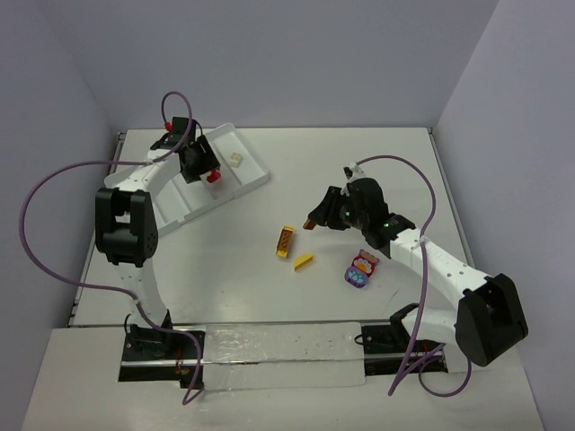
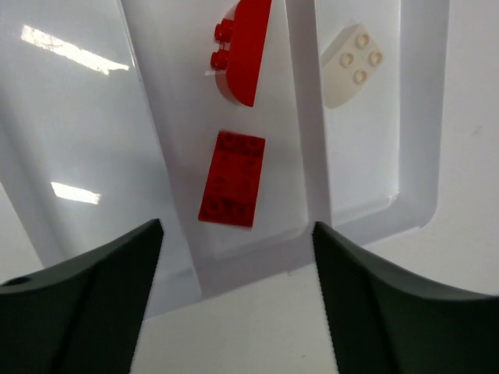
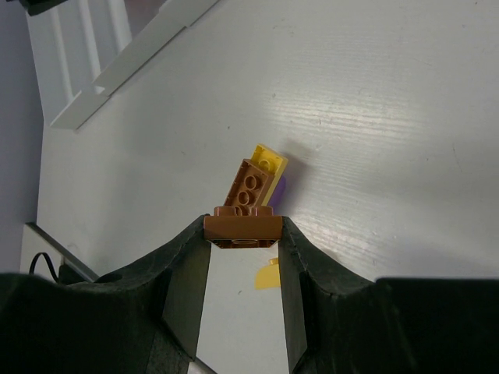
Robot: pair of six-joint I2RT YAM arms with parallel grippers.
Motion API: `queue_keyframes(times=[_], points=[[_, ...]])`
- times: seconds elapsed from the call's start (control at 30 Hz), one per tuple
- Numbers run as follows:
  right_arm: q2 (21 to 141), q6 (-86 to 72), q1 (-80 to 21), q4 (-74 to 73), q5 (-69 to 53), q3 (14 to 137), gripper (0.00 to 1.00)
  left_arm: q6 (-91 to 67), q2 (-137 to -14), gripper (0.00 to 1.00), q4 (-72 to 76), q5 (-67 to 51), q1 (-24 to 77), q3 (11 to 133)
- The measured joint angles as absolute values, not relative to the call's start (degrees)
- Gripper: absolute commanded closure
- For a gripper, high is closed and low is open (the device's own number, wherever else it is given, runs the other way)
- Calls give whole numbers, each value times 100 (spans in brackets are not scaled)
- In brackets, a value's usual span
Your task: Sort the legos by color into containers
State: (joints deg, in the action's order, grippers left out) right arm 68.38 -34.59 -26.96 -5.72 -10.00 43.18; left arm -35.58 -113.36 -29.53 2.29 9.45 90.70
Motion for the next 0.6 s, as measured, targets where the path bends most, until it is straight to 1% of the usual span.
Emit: queue_keyframes(times=[0.17, 0.3, 0.43, 0.6], points=[[6838, -3428, -2696, -621, -985, 4318, 100, -3522, -11301, 9, -3030, 240, 1056, 9070], [6838, -3398, -2696, -657, -1016, 4320, 100, -3508, -11003, 19, -3068, 300, 1290, 9000], [6871, -3403, -2696, -646, -1195, 4379, 100, -3457, -9852, 26, -2732, 139, 1520, 8202], [7144, -3404, -2859, -616, -1440, 4699, 100, -3448, -8140, 29, -2128, -503, 1489, 7229]])
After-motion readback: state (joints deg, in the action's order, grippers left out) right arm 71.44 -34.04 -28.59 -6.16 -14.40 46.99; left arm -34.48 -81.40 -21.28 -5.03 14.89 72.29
